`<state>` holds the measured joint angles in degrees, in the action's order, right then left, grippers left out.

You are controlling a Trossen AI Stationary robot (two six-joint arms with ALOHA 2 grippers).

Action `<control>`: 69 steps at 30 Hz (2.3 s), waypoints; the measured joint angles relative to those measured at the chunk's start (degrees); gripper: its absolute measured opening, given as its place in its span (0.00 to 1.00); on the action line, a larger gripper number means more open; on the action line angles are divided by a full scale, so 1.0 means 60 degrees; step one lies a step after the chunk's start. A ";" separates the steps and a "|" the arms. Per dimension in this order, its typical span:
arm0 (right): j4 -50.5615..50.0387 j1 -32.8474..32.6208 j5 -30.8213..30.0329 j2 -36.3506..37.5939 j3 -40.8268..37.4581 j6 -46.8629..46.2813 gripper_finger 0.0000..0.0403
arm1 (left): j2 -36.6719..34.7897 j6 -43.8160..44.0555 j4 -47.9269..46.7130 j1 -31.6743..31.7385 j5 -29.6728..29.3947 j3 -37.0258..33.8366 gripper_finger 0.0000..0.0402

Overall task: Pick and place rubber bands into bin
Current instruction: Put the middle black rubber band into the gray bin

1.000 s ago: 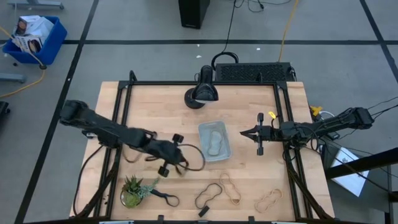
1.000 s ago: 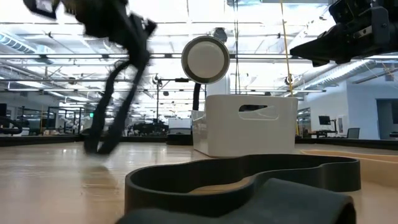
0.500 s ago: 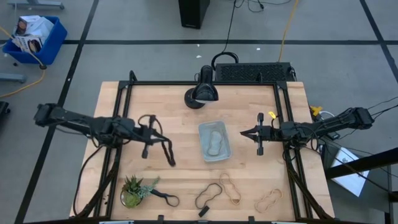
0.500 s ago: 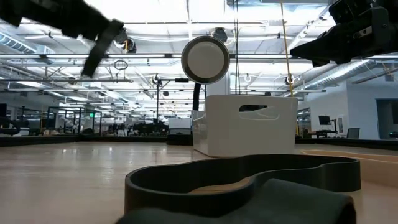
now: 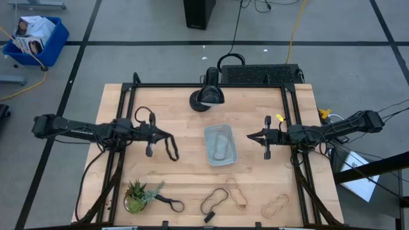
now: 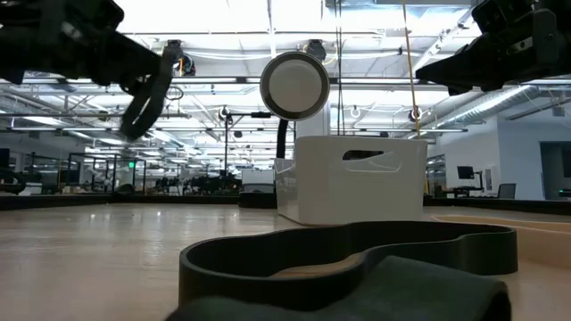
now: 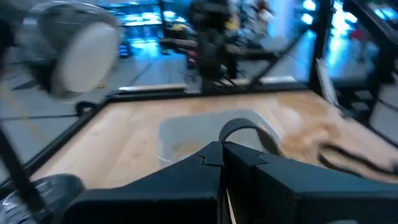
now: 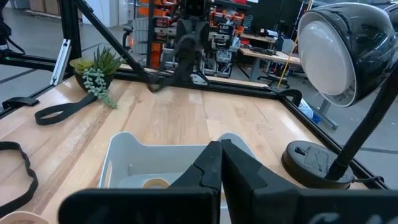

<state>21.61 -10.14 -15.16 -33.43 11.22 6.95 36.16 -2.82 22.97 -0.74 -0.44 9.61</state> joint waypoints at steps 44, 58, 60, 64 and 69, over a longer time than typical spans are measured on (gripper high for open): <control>-0.0069 0.0347 0.0025 0.0000 -0.0004 -0.0013 0.00 | 1.1791 -0.1315 0.1223 0.0818 0.1076 0.7357 0.02; -0.0001 0.0347 0.0015 -0.0004 -0.0004 -0.0010 0.00 | 1.1931 -0.2056 0.1153 0.0438 0.1539 0.7589 0.01; 0.0003 0.0347 0.0018 -0.0004 -0.0004 -0.0010 0.00 | 1.1929 -0.2047 0.0776 0.0383 0.1539 0.8025 0.01; 0.0006 0.0347 0.0022 0.0000 -0.0004 -0.0010 0.00 | 1.1927 -0.2312 -0.0707 0.0211 0.1532 0.9137 0.01; -0.0010 0.0347 0.0025 0.0000 -0.0004 -0.0010 0.00 | 1.1920 -0.2519 -0.1482 0.0084 0.1546 0.9857 0.01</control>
<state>21.54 -8.05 -15.00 -33.43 11.20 6.90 107.68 -17.93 14.08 -0.24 8.84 68.75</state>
